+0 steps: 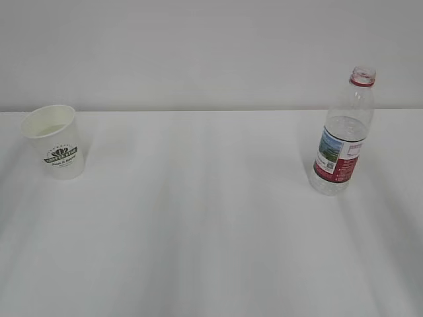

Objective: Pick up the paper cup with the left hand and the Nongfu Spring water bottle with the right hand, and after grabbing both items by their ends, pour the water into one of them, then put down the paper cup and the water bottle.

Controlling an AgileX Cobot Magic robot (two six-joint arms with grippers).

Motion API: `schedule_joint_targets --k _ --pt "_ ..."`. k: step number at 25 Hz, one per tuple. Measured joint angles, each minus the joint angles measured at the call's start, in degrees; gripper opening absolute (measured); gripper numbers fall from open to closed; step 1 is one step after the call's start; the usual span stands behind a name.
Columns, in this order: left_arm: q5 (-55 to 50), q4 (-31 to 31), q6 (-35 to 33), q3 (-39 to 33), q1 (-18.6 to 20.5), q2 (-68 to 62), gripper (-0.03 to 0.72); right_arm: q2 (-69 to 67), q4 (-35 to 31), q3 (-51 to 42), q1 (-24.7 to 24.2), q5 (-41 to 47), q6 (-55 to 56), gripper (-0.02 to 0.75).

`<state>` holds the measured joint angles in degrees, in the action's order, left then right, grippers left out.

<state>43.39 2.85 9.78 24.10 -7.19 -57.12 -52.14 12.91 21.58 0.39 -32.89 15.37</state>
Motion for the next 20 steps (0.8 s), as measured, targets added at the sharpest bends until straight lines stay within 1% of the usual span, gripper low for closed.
schedule_joint_targets --k 6,12,20 --pt "-10.27 0.11 0.00 0.00 0.00 7.85 0.548 7.06 0.00 3.52 0.00 13.43 0.00 0.548" --pt "-17.04 2.73 0.00 0.00 0.00 17.05 0.519 12.90 -0.11 4.48 0.00 22.95 0.00 0.548" --pt "-33.27 4.33 0.00 0.00 0.00 30.20 0.516 21.30 -0.33 4.48 0.00 36.43 0.00 0.548"
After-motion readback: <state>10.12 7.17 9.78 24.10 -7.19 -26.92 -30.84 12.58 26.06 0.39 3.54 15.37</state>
